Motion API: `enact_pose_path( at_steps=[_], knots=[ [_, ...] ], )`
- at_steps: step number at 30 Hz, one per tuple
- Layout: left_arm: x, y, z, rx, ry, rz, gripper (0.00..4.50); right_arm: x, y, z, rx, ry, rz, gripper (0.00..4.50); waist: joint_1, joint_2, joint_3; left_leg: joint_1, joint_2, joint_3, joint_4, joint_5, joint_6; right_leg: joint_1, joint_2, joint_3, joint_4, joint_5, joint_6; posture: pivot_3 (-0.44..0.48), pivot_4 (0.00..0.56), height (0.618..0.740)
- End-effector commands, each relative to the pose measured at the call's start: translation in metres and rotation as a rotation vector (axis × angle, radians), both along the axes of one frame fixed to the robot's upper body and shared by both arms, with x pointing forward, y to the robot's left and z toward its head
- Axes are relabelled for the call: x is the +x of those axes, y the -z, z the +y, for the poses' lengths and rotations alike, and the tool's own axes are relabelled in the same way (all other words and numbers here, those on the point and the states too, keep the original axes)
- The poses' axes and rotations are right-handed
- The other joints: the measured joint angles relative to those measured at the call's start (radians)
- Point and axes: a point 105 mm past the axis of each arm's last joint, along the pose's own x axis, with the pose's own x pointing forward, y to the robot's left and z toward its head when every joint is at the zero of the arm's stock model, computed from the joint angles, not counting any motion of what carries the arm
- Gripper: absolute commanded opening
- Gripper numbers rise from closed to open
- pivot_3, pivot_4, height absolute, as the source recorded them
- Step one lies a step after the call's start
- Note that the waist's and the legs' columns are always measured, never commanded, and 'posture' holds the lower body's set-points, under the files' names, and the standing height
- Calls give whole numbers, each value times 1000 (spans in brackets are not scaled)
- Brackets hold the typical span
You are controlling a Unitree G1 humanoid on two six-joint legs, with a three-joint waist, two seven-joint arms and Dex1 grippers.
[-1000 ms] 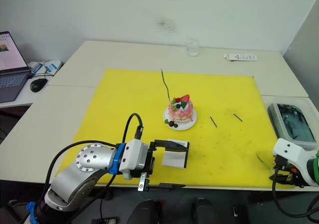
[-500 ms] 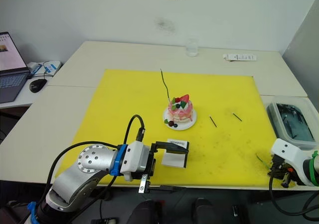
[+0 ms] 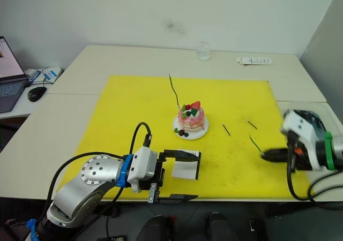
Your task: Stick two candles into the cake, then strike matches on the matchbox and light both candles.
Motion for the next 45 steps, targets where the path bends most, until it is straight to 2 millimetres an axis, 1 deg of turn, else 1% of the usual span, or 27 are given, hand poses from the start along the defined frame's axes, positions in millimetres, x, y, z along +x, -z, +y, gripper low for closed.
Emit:
enact_pose_path(
  at_steps=[1,2,3,6,8,10,13,16,18,22,27,37,45],
  knots=[
    [24,-25,3,-136,-179,6,4500,20,-25,44,246,-7,-93,48,0,-2,0,0,1,0,0,0,0,1,1,0,0,0,0,0,150,740],
    [29,-28,4,-160,-222,18,4500,24,-28,53,283,0,-117,48,0,-2,0,-1,0,0,0,0,0,0,1,1,0,1,1,0,150,740],
    [33,-30,5,-182,-269,33,4500,29,-28,65,326,-4,-137,48,1,-2,0,-1,0,0,0,0,0,0,0,1,0,3,6,0,150,740],
    [41,-34,7,-237,-391,64,4500,52,-28,89,431,75,-249,48,5,-2,0,-3,0,0,-1,0,0,0,0,1,-1,3,7,0,150,740],
    [43,-37,6,-256,-452,67,4500,63,-30,99,497,122,-314,48,6,-2,0,-6,-1,1,-1,0,0,-4,-1,2,-1,2,8,0,150,740],
    [48,-37,10,-268,-524,68,4500,74,-35,109,539,160,-415,48,7,-2,0,-10,-2,1,-1,0,0,-8,-1,1,1,2,8,0,150,740],
    [50,-35,13,-263,-577,77,4500,88,-39,116,583,217,-527,48,6,-1,-1,-12,-4,1,-1,0,0,-12,-2,2,4,3,7,0,150,740],
    [50,-33,15,-263,-603,91,4500,99,-36,117,599,278,-598,48,5,-1,-1,-12,-5,1,0,0,0,-12,-2,1,5,3,7,0,150,740],
    [50,-31,17,-259,-611,96,4500,106,-28,117,592,307,-612,48,5,-1,-1,-12,-5,1,0,0,1,-11,-2,1,5,3,8,0,150,740],
    [53,-28,21,-237,-605,86,4500,113,-13,120,594,330,-612,48,5,-1,-1,-11,-5,3,0,1,1,-12,-3,1,5,5,8,0,150,740],
    [55,-26,24,-220,-598,78,4500,120,3,116,605,395,-591,48,5,-1,-1,-11,-5,3,0,1,1,-12,-3,1,4,7,5,0,150,740],
    [50,-24,26,-198,-577,79,4500,116,16,117,632,429,-554,48,3,0,-1,-11,-5,3,0,1,1,-12,-3,1,4,7,4,0,150,740],
    [49,-28,25,-193,-569,80,4500,116,21,114,624,441,-549,48,3,0,-1,-11,-5,3,0,1,1,-12,-3,1,4,7,4,0,150,740]
  ],
)
